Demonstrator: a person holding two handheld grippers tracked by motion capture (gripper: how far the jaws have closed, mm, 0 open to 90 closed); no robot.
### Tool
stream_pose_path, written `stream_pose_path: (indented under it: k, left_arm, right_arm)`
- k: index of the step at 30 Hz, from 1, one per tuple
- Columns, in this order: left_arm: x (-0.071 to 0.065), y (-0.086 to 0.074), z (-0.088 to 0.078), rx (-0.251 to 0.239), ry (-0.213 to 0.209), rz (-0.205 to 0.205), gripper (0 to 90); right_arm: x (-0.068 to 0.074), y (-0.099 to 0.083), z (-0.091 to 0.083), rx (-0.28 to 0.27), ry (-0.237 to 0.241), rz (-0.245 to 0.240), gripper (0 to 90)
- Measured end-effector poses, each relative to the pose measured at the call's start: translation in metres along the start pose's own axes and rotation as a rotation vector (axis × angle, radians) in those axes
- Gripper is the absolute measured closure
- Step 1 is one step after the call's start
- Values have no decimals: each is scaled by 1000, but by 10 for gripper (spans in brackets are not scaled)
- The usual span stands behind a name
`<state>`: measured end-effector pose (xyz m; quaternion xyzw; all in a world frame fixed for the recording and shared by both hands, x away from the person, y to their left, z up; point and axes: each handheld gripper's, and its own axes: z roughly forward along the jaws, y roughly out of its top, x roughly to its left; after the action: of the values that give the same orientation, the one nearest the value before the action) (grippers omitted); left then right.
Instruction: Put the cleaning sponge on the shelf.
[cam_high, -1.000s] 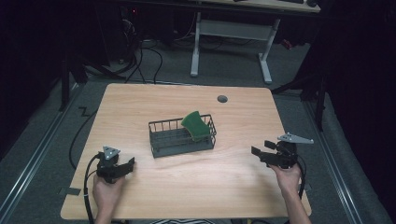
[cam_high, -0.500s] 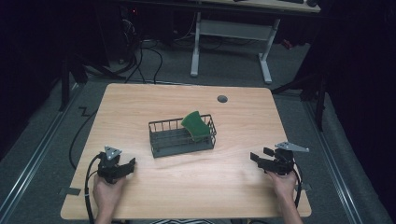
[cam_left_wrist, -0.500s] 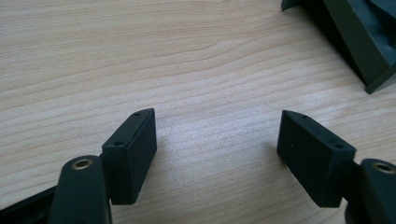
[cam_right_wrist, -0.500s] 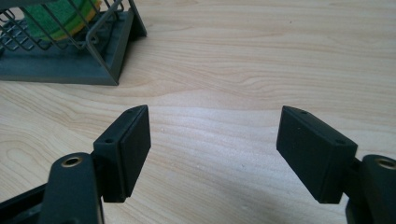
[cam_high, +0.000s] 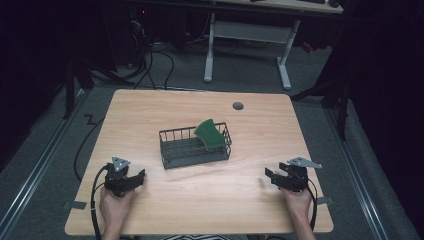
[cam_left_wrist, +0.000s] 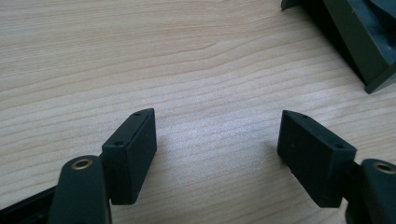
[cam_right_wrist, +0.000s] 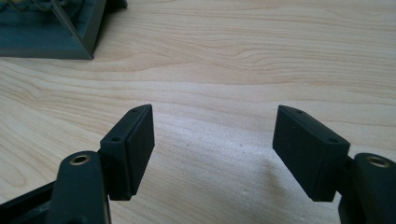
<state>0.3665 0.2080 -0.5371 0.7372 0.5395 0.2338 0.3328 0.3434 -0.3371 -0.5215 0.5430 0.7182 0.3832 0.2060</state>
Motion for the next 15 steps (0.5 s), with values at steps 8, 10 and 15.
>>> stream_pose_path:
  k: [8,10,15]
  left_arm:
    - [0,0,0,3,-1,-1,287]
    - [0,0,0,4,-1,0,287]
    - [0,0,0,2,-1,-1,287]
  right_arm:
    - [8,-7,5,37,-30,-51,298]
    - [8,-7,5,36,-33,-61,296]
    - [12,-7,6,67,-52,-71,288]
